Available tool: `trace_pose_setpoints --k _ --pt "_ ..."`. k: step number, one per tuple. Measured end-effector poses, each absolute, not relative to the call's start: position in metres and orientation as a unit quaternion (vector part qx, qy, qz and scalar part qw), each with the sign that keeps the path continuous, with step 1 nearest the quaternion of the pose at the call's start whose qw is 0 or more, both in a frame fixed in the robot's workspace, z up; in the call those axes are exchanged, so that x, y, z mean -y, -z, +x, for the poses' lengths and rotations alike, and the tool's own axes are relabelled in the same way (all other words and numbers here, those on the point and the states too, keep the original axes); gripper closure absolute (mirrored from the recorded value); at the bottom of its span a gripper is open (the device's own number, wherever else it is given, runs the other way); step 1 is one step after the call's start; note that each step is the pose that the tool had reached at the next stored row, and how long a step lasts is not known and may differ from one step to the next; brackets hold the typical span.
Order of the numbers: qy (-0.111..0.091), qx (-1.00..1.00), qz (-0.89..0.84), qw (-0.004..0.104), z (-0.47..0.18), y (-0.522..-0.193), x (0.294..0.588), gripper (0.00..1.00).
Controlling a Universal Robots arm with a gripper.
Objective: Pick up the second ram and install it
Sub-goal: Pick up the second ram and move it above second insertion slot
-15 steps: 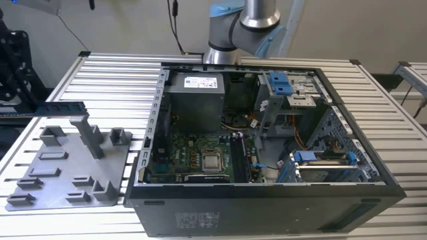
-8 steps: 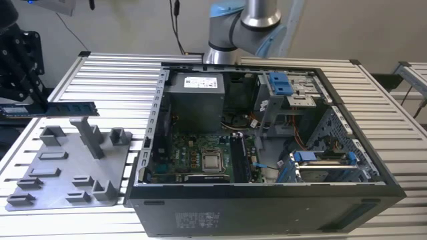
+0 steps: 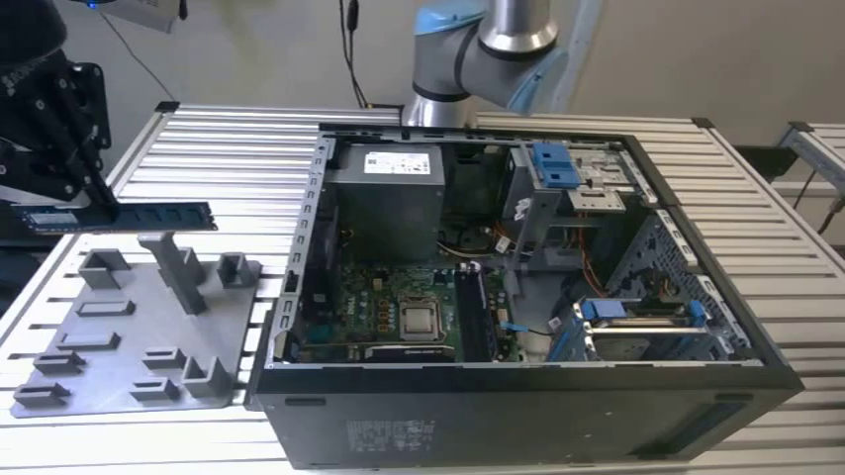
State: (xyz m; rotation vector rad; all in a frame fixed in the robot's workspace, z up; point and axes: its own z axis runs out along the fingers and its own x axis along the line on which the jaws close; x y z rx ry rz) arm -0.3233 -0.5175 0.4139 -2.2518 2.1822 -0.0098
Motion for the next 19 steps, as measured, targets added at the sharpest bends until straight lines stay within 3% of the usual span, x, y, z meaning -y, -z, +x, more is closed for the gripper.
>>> trace_pose_setpoints --k 19 --pt "0.005 -0.696 -0.718 0.001 -0.274 -0.414 0.518 0.86"
